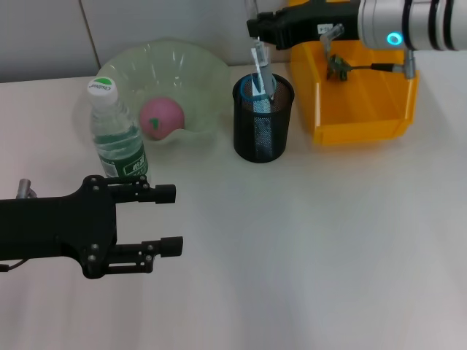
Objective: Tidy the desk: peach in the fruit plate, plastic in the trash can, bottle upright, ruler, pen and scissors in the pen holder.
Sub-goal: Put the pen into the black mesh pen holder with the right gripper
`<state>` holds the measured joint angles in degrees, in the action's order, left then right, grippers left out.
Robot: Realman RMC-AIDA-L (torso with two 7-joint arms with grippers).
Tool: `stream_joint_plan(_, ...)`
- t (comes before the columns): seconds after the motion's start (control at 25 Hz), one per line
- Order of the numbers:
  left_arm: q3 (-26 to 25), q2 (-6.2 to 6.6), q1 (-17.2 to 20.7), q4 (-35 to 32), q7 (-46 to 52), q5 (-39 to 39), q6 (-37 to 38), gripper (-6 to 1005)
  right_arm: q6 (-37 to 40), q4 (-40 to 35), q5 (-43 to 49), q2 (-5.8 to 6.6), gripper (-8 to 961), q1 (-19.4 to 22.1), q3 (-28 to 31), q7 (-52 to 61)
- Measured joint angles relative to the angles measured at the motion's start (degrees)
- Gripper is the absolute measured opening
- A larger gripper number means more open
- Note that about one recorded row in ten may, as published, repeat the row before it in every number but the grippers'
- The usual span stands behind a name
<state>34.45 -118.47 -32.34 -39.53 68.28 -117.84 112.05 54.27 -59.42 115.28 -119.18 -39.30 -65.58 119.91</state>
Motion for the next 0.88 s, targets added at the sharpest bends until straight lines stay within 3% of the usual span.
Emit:
stream_joint_plan(0.48, 0.00, 0.00, 0.00, -0.01, -0.71, -0.01, 0.09, 765, -4.87, 8.00, -3.98, -0.14, 267, -1.57, -1.55, -5.65)
stream_joint_plan(0.88, 0.00, 0.00, -0.01, 0.07, -0.77, 0.09, 0.18, 766, -4.91, 8.58, -4.42, -0.25, 285, -0.79, -2.09, -7.12)
